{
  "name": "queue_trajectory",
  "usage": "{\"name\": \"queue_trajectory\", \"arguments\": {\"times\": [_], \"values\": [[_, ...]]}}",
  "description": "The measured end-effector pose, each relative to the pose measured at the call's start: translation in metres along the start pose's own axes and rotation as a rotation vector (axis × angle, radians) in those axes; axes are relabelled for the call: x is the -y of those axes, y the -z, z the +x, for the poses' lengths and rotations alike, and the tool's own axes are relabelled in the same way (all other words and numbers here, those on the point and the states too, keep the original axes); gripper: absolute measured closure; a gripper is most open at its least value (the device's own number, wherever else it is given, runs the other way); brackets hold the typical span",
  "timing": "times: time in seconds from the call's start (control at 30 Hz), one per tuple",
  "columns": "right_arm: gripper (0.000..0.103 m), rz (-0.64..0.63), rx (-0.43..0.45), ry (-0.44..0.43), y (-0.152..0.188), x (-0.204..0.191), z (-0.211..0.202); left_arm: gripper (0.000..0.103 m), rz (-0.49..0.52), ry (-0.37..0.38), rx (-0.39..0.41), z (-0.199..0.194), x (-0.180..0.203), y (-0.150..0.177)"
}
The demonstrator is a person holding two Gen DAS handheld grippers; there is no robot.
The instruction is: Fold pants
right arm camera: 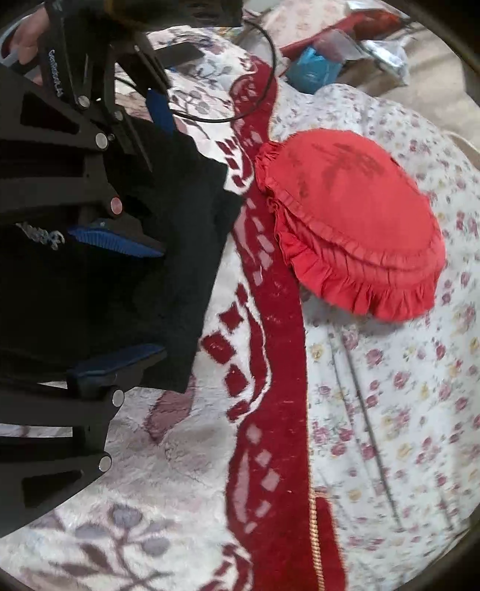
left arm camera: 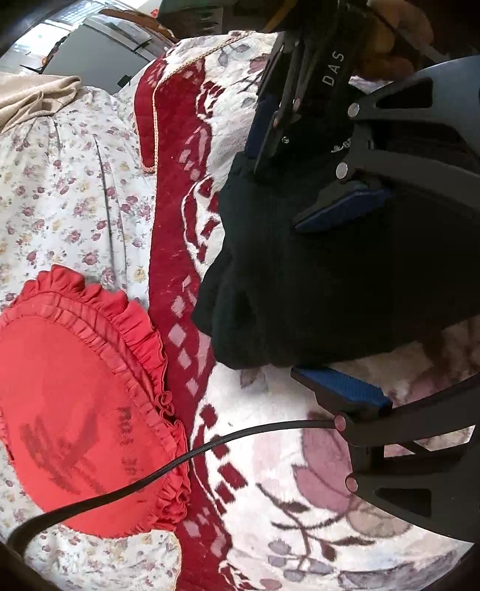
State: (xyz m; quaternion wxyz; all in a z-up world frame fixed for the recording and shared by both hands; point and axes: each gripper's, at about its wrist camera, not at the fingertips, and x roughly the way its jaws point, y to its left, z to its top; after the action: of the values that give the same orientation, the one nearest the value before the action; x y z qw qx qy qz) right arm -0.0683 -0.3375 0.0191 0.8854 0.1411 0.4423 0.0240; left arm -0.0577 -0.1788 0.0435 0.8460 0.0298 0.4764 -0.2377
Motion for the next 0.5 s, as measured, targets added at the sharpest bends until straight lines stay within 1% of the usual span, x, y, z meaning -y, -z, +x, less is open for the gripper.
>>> {"name": "queue_trajectory", "arguments": {"times": [0.03, 0.13, 0.23, 0.37, 0.5], "values": [[0.056, 0.0, 0.004, -0.006, -0.002, 0.002, 0.001, 0.024, -0.001, -0.001, 0.0, 0.002, 0.0, -0.001], [0.055, -0.013, -0.01, -0.005, -0.005, 0.001, 0.002, 0.024, -0.012, 0.005, -0.011, 0.008, -0.001, -0.003], [0.055, -0.022, -0.011, -0.001, -0.005, -0.004, -0.008, 0.024, -0.013, 0.003, -0.009, 0.004, -0.001, -0.002], [0.054, -0.05, 0.002, 0.003, 0.007, -0.013, -0.029, 0.024, -0.005, -0.01, -0.004, -0.008, -0.001, 0.001], [0.054, -0.074, 0.001, -0.002, 0.024, -0.024, -0.048, 0.024, -0.005, -0.017, 0.018, -0.024, -0.003, 0.007]]}}
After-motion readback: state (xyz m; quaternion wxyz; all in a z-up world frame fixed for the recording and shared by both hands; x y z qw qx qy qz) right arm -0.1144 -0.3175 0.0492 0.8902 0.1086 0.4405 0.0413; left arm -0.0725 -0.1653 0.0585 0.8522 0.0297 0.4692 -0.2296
